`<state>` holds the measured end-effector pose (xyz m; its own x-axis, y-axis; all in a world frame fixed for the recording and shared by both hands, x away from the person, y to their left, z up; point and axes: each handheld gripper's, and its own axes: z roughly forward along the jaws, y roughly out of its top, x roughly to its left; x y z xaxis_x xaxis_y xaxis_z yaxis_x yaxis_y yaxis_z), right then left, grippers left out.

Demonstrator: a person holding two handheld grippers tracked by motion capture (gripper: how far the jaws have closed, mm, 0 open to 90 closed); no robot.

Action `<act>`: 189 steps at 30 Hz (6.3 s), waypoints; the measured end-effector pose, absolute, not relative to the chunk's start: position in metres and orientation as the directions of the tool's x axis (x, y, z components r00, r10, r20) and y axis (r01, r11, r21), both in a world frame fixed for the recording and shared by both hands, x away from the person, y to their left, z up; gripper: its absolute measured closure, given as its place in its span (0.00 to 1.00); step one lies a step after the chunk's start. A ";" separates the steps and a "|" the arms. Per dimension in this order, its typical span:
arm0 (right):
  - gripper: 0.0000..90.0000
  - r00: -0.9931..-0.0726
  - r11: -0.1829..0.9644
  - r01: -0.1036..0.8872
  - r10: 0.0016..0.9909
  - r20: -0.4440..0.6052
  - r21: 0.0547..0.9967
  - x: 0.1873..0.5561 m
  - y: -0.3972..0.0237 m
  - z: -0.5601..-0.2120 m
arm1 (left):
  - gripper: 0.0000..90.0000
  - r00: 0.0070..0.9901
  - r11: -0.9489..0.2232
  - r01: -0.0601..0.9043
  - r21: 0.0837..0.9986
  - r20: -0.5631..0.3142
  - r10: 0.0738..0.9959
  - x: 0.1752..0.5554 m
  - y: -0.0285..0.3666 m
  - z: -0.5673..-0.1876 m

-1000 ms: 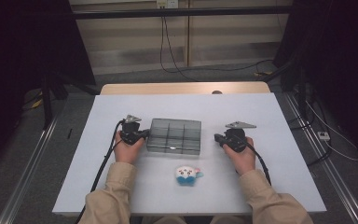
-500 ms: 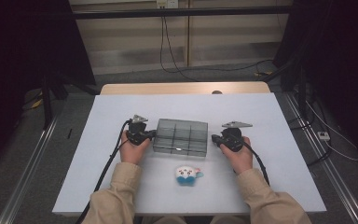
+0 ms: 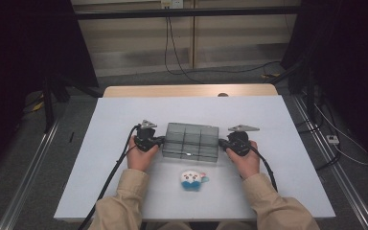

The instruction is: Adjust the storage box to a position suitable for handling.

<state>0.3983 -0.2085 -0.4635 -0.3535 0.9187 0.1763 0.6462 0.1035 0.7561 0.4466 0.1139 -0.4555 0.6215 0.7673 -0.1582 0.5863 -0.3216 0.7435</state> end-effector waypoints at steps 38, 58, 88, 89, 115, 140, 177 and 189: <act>1.00 -0.374 0.135 0.650 0.914 0.160 0.748 0.372 -0.225 -0.463 | 1.00 0.646 -0.341 0.571 0.746 -0.153 0.748 0.412 0.101 -0.455; 1.00 -0.389 0.142 0.648 0.907 0.164 0.749 0.360 -0.219 -0.462 | 1.00 0.646 -0.342 0.571 0.746 -0.150 0.749 0.401 0.107 -0.454; 1.00 -0.394 0.147 0.647 0.905 0.163 0.748 0.352 -0.219 -0.462 | 1.00 0.648 -0.362 0.566 0.741 -0.127 0.751 0.391 0.106 -0.452; 1.00 -0.394 0.146 0.648 0.904 0.165 0.747 0.352 -0.219 -0.462 | 1.00 0.648 -0.362 0.566 0.741 -0.128 0.751 0.391 0.106 -0.452; 1.00 -0.389 0.140 0.628 0.908 0.153 0.765 0.352 -0.225 -0.461 | 0.97 0.616 -0.326 0.586 0.741 -0.147 0.774 0.393 0.115 -0.453; 0.34 -0.530 0.146 0.509 0.830 0.175 0.848 0.323 -0.240 -0.427 | 0.18 0.591 -0.302 0.599 0.742 -0.155 0.792 0.385 0.141 -0.432; 1.00 -0.761 0.293 0.493 0.602 0.243 0.819 0.311 -0.181 -0.443 | 0.16 0.601 -0.312 0.578 0.754 -0.135 0.788 0.381 0.142 -0.428; 1.00 -0.758 0.319 0.495 0.613 0.223 0.808 0.318 -0.173 -0.451 | 0.16 0.602 -0.317 0.581 0.749 -0.133 0.788 0.382 0.143 -0.429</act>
<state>0.3176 -0.1734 -0.4513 -0.7583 0.6126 0.2229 0.4955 0.3194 0.8078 0.3824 0.1430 -0.4288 0.6016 0.7876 -0.1334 0.5813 -0.3171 0.7493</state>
